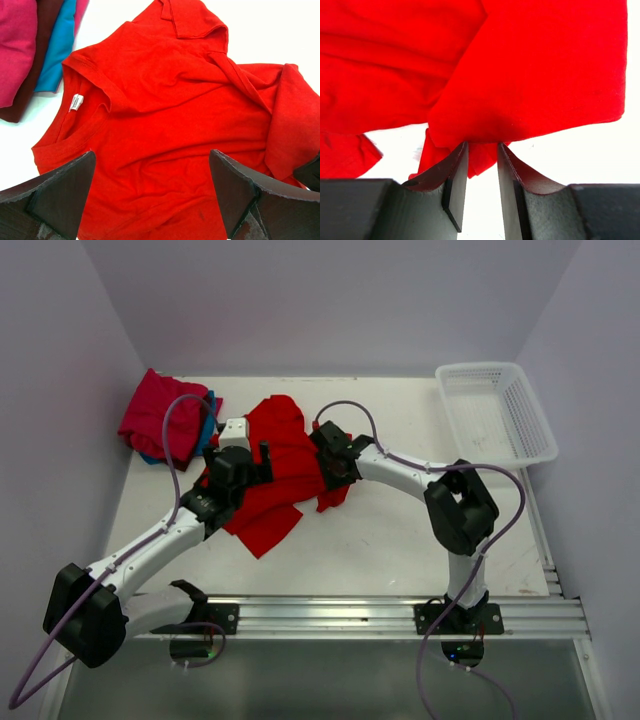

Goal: Fold and stack the t-shirts
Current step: Flatten out the tshirt

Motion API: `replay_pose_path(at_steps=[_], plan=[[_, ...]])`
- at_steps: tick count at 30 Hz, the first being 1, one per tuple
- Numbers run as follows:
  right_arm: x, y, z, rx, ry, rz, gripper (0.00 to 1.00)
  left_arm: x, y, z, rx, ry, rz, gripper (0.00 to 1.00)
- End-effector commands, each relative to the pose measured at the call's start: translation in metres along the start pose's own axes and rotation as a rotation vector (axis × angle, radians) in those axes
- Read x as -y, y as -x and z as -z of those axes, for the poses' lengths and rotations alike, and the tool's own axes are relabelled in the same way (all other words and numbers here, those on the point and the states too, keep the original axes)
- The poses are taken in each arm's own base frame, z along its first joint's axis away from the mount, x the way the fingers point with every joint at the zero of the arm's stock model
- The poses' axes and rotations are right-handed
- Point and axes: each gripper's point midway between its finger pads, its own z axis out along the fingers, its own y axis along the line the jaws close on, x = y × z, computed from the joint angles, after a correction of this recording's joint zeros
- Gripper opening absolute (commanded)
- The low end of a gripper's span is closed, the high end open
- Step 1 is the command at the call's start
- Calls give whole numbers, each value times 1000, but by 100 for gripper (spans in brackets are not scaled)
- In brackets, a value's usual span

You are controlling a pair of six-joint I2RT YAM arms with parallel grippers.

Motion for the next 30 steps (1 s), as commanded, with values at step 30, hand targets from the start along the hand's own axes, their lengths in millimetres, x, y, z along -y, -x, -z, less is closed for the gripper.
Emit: replay_pose_path(at_steps=[30], plan=[[-43, 8, -4, 25, 61, 119, 41, -3, 10, 1, 30, 20, 27, 99]])
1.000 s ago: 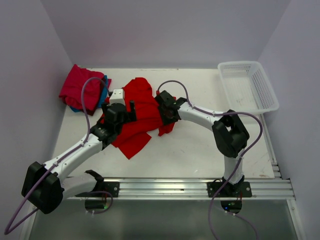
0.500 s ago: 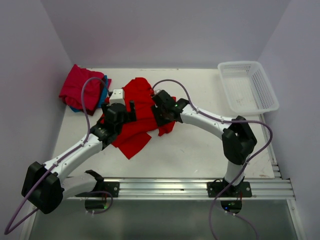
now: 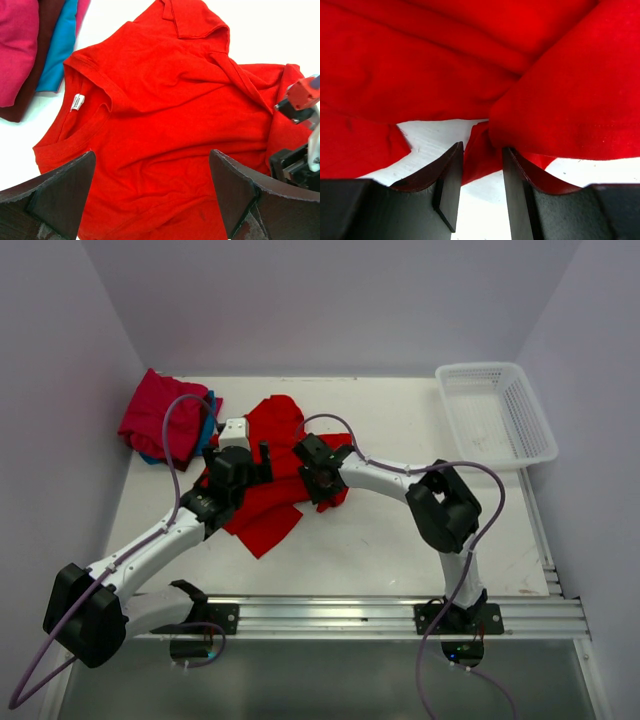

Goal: Fold and stack the t-shirts
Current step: Flatten out the tshirt

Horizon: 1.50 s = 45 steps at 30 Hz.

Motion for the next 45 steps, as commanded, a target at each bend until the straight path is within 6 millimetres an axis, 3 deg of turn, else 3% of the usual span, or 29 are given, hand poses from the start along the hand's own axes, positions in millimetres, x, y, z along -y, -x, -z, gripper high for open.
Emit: replay_pose_path(at_steps=[1, 4, 12, 17, 29, 37, 40, 42, 43, 45], plan=[[4, 29, 9, 76, -32, 8, 41, -1, 11, 1, 31, 11, 30, 99], [4, 35, 13, 90, -35, 12, 40, 0, 11, 1, 30, 9, 28, 99], [5, 57, 51, 181, -18, 9, 41, 2, 10, -2, 26, 5, 27, 99], [11, 52, 39, 134, -62, 37, 41, 2, 9, -3, 18, 5, 21, 99], [29, 60, 32, 161, -179, 39, 41, 0, 7, -2, 17, 12, 19, 99], [26, 60, 15, 146, -184, 42, 39, -1, 5, -1, 14, 13, 17, 99], [25, 60, 8, 141, -187, 39, 35, -2, 5, -1, 16, 17, 19, 99], [25, 59, 4, 136, -190, 36, 27, -3, 5, 0, 18, 16, 22, 99], [25, 59, 4, 137, -191, 31, 16, -3, 5, 0, 18, 16, 20, 99], [26, 58, 3, 136, -194, 26, 6, -3, 4, 0, 16, 17, 19, 99]])
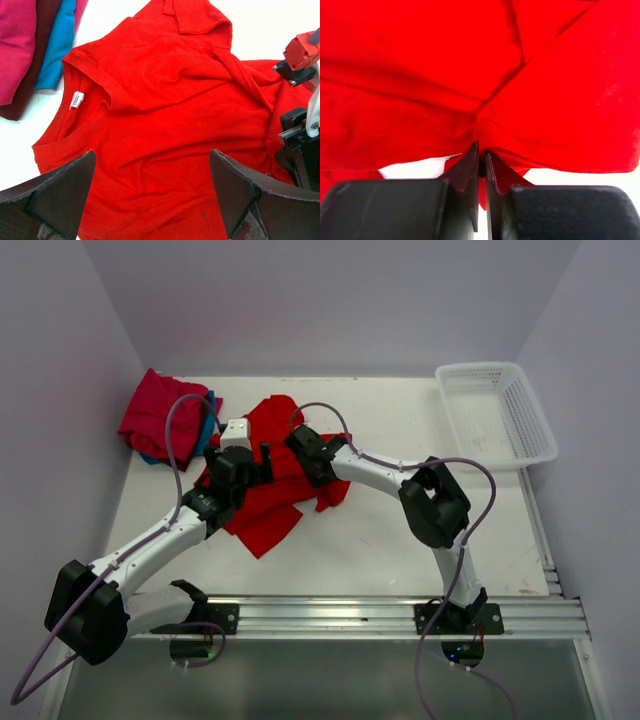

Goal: Fold and stack the t-shirts
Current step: Flatten out the tshirt

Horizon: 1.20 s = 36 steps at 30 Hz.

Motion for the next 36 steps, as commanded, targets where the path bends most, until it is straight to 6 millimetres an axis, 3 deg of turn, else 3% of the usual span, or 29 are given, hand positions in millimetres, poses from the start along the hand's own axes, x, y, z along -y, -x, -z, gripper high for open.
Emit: replay_pose_path(at_steps=[1, 11, 13, 16, 21, 26, 29, 30, 32, 36], plan=[[5, 20, 7, 57, -23, -34, 0, -3, 9, 3, 29, 13, 27, 99], [25, 32, 44, 137, -51, -56, 0, 0, 7, 1, 25, -2, 28, 99], [26, 33, 44, 136, -55, -51, 19, 1, 7, 1, 24, -6, 28, 99], [23, 31, 41, 126, -46, -49, 28, 1, 6, 1, 20, -5, 27, 99], [20, 32, 37, 123, -44, -54, 30, 0, 7, 2, 22, -4, 26, 99], [18, 36, 32, 125, -44, -55, 28, 1, 7, 1, 19, -6, 26, 99], [15, 36, 25, 120, -43, -58, 18, 0, 6, 2, 20, -5, 26, 98], [14, 33, 21, 113, -44, -57, 8, 0, 6, 2, 18, -1, 24, 99], [12, 32, 18, 105, -37, -63, 0, -1, 6, 2, 20, -2, 23, 98], [12, 29, 19, 103, -34, -72, 0, -1, 7, 3, 22, -2, 25, 98]])
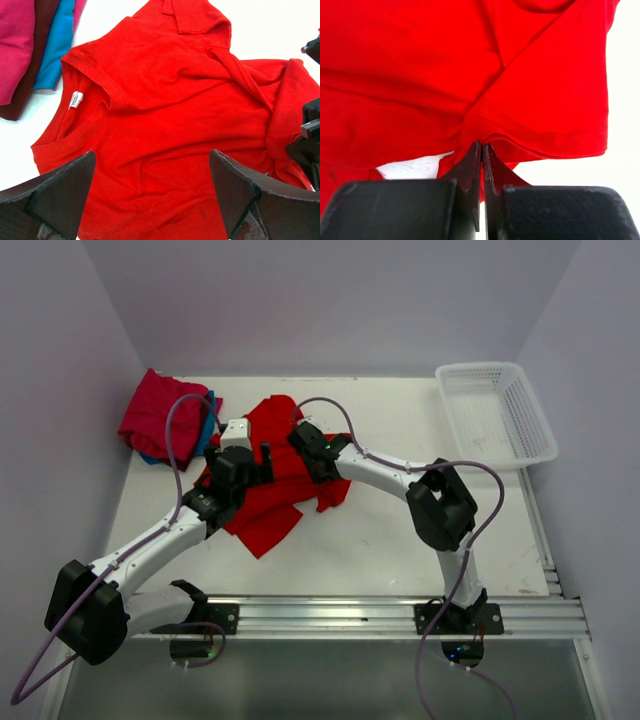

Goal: Fold and stack the t-shirts
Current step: Flatten out the tshirt

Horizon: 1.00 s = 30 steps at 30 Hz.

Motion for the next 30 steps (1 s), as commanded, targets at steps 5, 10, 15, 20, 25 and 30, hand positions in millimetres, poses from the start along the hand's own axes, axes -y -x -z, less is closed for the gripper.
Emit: replay_pose_path(at_steps=[5, 10, 15, 20, 25, 30], plan=[[21, 33, 39, 119, -23, -89, 0, 0, 8, 3, 25, -9, 27, 98], [62, 61, 96, 261, -104, -169, 0, 3, 9, 2, 31, -22, 27, 98], [113, 74, 141, 345, -239, -226, 0, 26, 10, -9, 35, -113, 31, 95], [149, 67, 158, 357, -381, -269, 0, 63, 23, -32, 40, -231, 27, 96], [167, 56, 163, 350, -435, -293, 0, 80, 34, -93, -17, -288, 64, 97], [175, 45, 174, 355, -440, -298, 0, 83, 67, -175, -42, -309, 125, 95]])
